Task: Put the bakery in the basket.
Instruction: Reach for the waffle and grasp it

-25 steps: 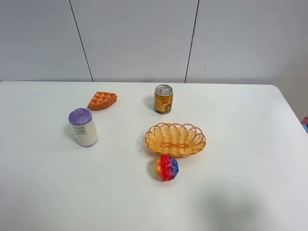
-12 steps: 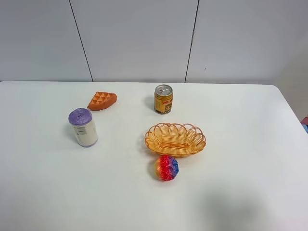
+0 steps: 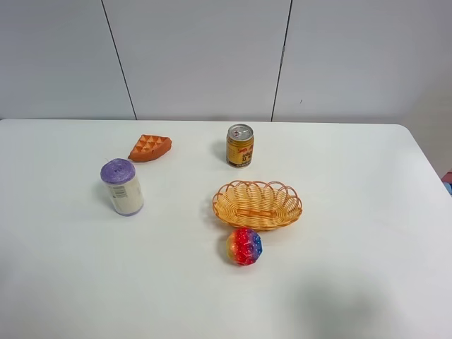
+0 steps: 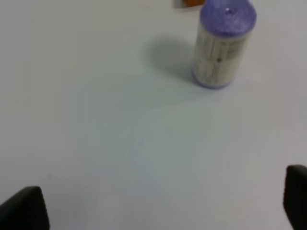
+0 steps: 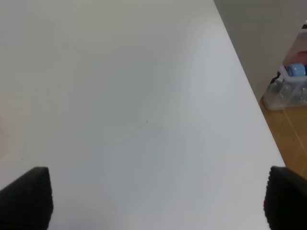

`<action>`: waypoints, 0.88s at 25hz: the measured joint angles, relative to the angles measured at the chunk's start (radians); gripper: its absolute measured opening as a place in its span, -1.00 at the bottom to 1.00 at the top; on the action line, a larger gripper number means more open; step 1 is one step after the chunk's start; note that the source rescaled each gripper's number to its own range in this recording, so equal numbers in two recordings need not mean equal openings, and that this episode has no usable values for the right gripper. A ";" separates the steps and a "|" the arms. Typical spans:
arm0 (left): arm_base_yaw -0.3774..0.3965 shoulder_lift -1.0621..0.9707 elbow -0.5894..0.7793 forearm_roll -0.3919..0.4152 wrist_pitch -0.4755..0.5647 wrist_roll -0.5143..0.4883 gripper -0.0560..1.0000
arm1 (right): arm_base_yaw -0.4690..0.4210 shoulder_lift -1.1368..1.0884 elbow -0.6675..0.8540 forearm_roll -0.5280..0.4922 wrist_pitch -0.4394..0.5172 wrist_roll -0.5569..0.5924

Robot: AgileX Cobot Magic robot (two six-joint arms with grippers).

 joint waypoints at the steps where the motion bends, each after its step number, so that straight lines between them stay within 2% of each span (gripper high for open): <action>1: 0.000 0.073 -0.041 -0.010 -0.023 0.027 1.00 | 0.000 0.000 0.000 0.000 0.000 0.000; 8: -0.011 0.576 -0.362 -0.060 -0.097 0.178 1.00 | 0.000 0.000 0.000 0.000 0.000 0.000; 16: -0.163 1.018 -0.712 -0.074 -0.104 0.227 1.00 | 0.000 0.000 0.000 0.000 0.000 0.000; 22: -0.231 1.248 -0.840 -0.117 -0.111 0.267 1.00 | 0.000 0.000 0.000 0.000 0.000 0.000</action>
